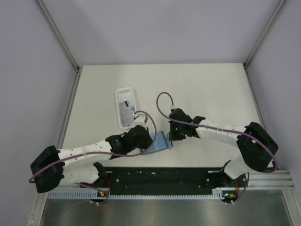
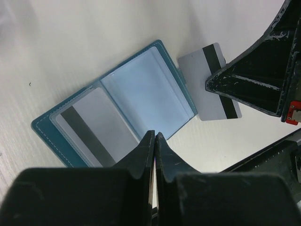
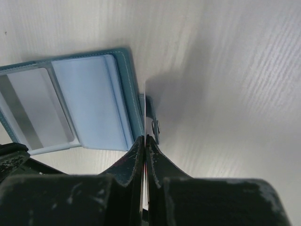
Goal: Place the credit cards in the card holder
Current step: Turn over the card slot in the card holder.
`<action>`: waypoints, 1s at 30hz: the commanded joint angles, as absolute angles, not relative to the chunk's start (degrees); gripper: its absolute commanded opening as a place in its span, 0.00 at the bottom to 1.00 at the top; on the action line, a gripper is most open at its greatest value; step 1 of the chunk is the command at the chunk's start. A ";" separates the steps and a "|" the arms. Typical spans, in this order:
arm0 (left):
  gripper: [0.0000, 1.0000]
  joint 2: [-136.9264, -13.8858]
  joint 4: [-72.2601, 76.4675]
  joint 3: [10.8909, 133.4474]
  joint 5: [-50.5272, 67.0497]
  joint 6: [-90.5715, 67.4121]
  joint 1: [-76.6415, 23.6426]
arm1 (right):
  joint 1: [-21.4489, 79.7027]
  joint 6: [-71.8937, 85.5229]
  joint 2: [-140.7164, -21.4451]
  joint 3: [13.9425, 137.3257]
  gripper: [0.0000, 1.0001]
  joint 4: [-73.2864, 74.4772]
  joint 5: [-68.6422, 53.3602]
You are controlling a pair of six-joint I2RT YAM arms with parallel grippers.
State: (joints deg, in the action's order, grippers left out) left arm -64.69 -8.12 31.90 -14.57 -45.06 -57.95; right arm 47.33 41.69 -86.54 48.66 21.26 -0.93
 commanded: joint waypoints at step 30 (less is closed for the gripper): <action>0.00 -77.43 7.11 37.18 -6.07 -42.19 -58.10 | 48.69 51.16 -64.41 36.91 0.00 19.95 6.33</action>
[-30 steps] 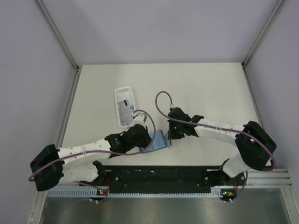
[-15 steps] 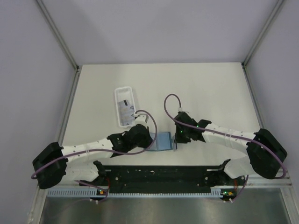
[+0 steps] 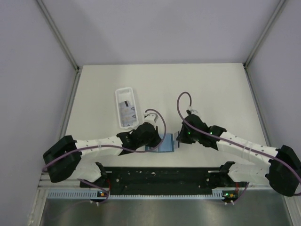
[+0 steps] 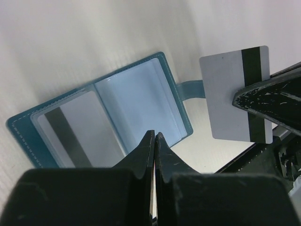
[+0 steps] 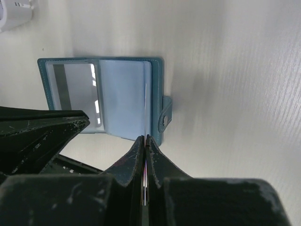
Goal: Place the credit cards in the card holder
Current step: Turn over the card slot in the card holder.
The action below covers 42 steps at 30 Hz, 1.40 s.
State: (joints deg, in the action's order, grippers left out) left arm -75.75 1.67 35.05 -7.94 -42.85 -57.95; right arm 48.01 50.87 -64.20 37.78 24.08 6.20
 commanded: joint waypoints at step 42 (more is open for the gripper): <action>0.00 -82.88 8.70 38.23 -4.22 -41.57 -58.18 | 46.14 48.69 -75.50 36.39 0.00 17.49 2.81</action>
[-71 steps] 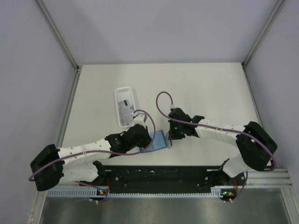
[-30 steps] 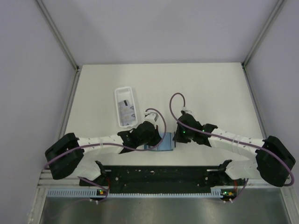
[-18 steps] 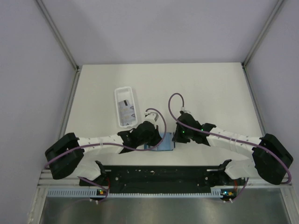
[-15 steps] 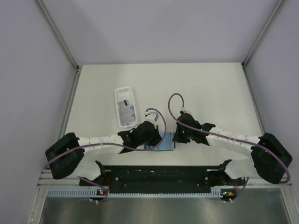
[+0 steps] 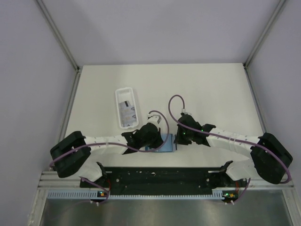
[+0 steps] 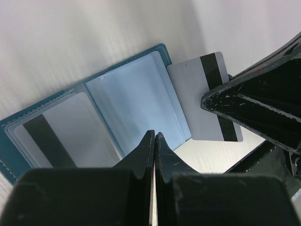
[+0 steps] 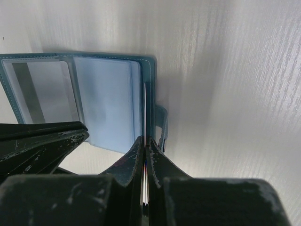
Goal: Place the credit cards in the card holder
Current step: Turn over the card slot in the card holder.
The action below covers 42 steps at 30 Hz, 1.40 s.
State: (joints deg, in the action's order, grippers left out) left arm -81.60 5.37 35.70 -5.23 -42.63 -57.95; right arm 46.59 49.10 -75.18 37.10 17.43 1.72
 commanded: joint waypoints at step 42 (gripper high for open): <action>0.00 -86.75 3.07 33.66 -8.88 -41.22 -55.72 | 45.44 48.25 -76.20 35.51 0.00 18.37 3.25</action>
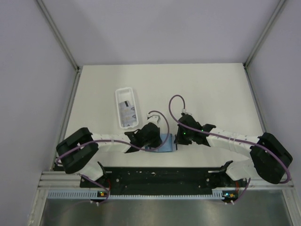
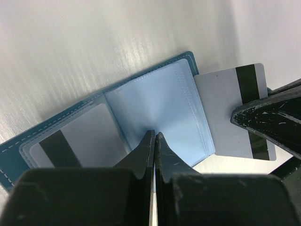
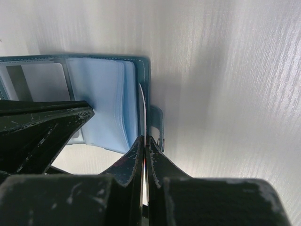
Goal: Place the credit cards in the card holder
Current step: Turn over the card slot in the card holder.
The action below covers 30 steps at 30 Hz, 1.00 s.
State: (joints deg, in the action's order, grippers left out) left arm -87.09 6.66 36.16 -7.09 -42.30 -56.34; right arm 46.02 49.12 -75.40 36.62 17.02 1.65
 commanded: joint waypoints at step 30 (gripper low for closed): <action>0.00 -85.96 3.16 31.38 -9.32 -41.66 -55.72 | 45.26 45.00 -62.66 34.01 0.00 11.61 -3.15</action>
State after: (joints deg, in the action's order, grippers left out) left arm -84.99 7.53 33.23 -8.36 -42.15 -56.03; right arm 45.80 47.05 -62.98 34.11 16.82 2.31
